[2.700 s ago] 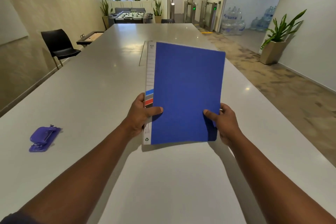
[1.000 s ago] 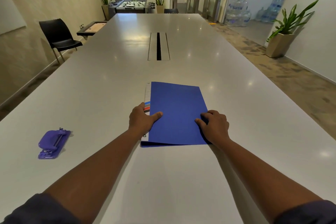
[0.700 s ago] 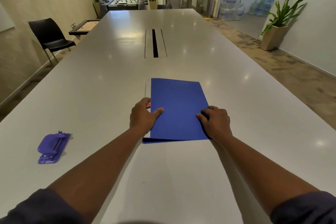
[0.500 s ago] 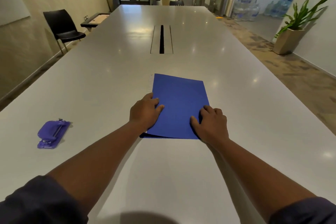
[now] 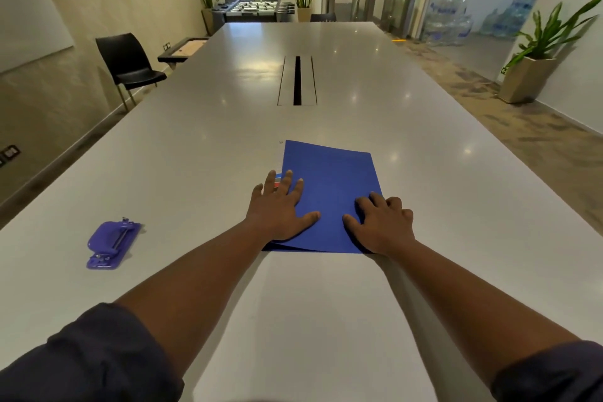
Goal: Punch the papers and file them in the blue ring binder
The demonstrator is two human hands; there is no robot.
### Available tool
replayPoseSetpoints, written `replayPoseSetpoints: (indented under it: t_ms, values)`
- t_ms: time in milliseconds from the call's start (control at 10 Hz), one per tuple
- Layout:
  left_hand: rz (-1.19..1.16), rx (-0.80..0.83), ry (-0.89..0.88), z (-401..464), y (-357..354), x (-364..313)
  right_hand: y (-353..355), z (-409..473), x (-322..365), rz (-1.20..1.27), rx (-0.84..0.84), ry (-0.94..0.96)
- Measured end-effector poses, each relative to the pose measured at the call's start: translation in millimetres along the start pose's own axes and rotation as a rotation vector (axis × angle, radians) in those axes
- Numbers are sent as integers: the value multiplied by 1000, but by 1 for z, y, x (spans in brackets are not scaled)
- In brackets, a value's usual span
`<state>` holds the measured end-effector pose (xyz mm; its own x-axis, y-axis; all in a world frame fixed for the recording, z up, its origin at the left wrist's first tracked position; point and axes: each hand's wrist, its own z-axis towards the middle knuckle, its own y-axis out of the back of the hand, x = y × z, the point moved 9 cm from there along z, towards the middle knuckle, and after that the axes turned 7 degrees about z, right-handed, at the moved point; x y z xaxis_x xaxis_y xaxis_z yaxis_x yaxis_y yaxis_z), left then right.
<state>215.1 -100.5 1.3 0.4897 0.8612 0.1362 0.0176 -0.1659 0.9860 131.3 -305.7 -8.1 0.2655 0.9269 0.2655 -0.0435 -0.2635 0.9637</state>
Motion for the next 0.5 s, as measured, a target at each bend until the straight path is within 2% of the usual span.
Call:
replayPoseSetpoints:
  t_ms: [100,300,400,500]
  values:
    - [-42,17,-3,0,5,3,7,2,10,35,53,-46]
    - [-45,-29,-26,-4,27,1,28,3,35,30,12,38]
    - [-59,-93,-28,-5,47,0,52,5,49,35,-82,107]
    - [-65,-180,-49,-11,67,-7,69,0,62,39,-80,136]
